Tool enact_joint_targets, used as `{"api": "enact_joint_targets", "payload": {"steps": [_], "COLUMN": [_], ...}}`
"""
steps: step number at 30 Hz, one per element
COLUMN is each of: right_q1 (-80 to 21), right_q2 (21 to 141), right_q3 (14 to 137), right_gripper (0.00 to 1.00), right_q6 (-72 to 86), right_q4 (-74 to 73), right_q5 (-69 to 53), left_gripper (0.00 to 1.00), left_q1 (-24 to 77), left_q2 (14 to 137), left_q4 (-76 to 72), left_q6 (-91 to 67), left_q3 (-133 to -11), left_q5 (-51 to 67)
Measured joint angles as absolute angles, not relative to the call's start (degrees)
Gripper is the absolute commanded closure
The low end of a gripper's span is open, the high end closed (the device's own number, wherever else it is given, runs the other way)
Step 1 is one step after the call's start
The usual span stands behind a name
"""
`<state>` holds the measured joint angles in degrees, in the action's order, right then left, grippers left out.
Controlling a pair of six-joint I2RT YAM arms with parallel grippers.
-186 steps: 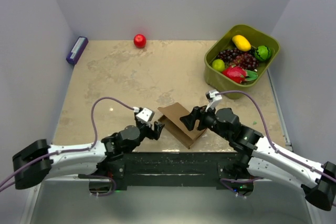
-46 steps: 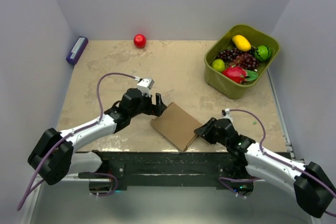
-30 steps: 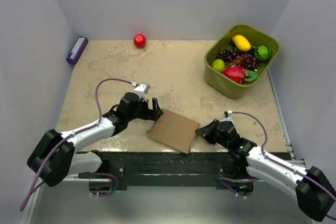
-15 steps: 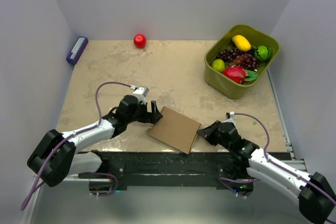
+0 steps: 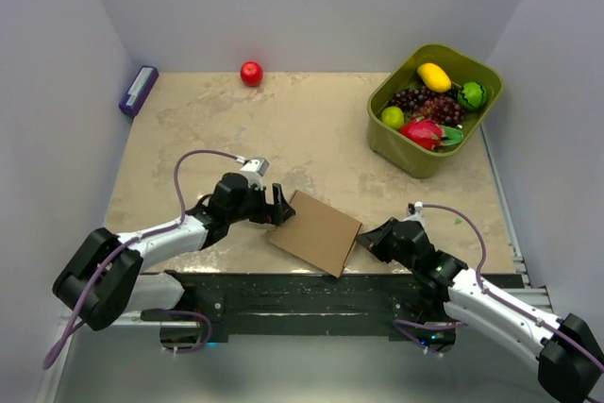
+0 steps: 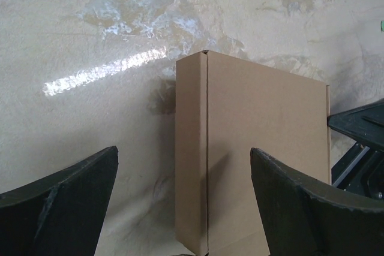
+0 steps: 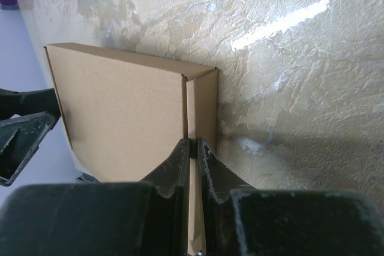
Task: Fold the paper box
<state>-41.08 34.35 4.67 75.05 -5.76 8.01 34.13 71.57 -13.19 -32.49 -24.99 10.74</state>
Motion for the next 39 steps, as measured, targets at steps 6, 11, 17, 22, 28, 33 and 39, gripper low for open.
{"api": "enact_joint_targets", "payload": {"steps": [6,11,17,22,28,33,39], "right_q1": [-41.1,-41.1,-41.1,-41.1,-41.1,-43.5,-55.4], "right_q2": [34.4,34.4,34.4,34.4,35.9,37.5,45.9], "right_q3": [4.7,4.7,4.7,5.3,7.8,12.5,24.0], "right_gripper": [1.00,1.00,1.00,0.92,0.42,0.22,0.19], "right_q6": [75.0,75.0,74.7,72.6,65.2,55.0,42.2], "right_q4": [-5.8,-5.8,-5.8,-6.7,-9.0,-7.7,-3.4], "right_q5": [8.0,8.1,8.2,9.0,10.4,11.1,15.7], "left_gripper": [0.09,0.16,0.39,0.68,0.78,0.79,0.79], "left_q1": [34.1,34.1,34.1,33.6,33.1,33.3,31.3], "left_q2": [75.0,77.9,79.9,79.9,81.8,82.2,82.3], "left_q4": [-17.4,-21.8,-26.4,-28.9,-31.7,-28.7,-23.9], "left_q6": [-35.1,-37.8,-40.3,-42.5,-45.9,-45.9,-45.3], "left_q3": [-23.0,-21.6,-20.8,-20.8,-22.2,-24.1,-26.9], "left_q5": [15.9,20.4,24.3,25.8,27.9,29.4,32.0]}}
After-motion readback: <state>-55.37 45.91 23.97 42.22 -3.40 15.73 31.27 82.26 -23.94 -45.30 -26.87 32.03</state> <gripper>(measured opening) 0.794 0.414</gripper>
